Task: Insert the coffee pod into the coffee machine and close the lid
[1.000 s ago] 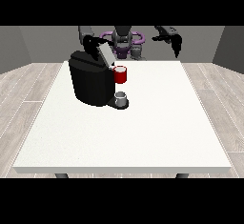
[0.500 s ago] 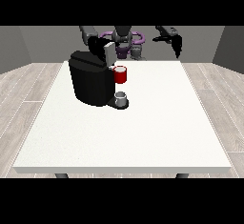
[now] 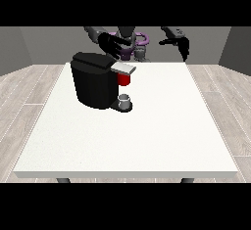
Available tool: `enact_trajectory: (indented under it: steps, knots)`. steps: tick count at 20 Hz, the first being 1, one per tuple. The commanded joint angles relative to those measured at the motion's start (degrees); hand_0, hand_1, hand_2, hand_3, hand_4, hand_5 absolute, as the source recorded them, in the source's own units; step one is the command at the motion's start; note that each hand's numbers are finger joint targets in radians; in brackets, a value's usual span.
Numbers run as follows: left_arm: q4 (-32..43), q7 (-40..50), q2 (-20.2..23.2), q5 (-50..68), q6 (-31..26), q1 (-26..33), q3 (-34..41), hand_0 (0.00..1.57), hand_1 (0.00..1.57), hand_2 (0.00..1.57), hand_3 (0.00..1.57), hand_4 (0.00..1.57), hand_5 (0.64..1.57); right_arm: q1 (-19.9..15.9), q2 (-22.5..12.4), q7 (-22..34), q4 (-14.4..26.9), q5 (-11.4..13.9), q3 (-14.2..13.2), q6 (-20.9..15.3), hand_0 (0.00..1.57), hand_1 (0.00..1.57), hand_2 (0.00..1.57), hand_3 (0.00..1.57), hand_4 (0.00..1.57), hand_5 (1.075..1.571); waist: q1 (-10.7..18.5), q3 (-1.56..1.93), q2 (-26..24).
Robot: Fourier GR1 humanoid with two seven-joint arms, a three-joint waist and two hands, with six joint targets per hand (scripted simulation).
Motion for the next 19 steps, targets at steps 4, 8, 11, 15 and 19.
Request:
enact_trajectory:
  steps: [4, 8, 11, 15, 19]
  knots:
    - [-2.54, -0.55, 0.9, 1.22, -0.89, -2.16, -0.6, 0.0, 0.0, 0.0, 0.0, 0.0, 1.571, -2.93, -0.97, -2.73, 2.61, 0.73, -1.66, 0.45, 0.0, 0.0, 0.0, 0.0, 0.12, 1.571, 1.36, 0.02, 1.69]
    - [-2.69, -0.34, -1.52, -0.92, 1.14, 1.91, -2.86, 0.0, 0.0, 0.0, 0.0, 0.2, 1.571, 1.59, 5.12, -3.57, 0.19, 1.94, 2.62, -0.97, 0.0, 0.0, 0.0, 0.0, 0.03, 1.571, 0.36, 0.02, -3.75]
    - [-2.92, -3.2, -3.02, -1.28, 1.73, 2.95, -3.82, 0.0, 0.0, 0.0, 0.0, 0.14, 1.571, 1.35, 5.27, -4.73, -1.13, -0.75, 2.1, 2.96, 0.0, 0.0, 0.0, 0.0, 0.18, 1.571, -0.6, 0.02, -4.07]
    - [0.25, -4.45, -3.4, -1.07, 1.03, 4.92, -3.9, 0.0, 0.0, 0.0, 0.0, 0.19, 1.571, 12.02, 5.44, -6.14, -5.81, -9.1, 9.15, 0.6, 0.0, 0.0, 0.0, 0.0, 0.27, 1.571, -2.68, 0.02, -8.78]
    - [1.9, -5.44, -1.61, 0.31, 0.87, 7.71, -0.99, 0.0, 0.0, 0.0, 0.0, 0.19, 1.571, 21.59, 5.47, -8.39, -8.7, -11.68, 10.56, -1.78, 0.0, 0.0, 0.0, 0.0, 0.16, 1.571, -6.39, 0.02, -10.44]
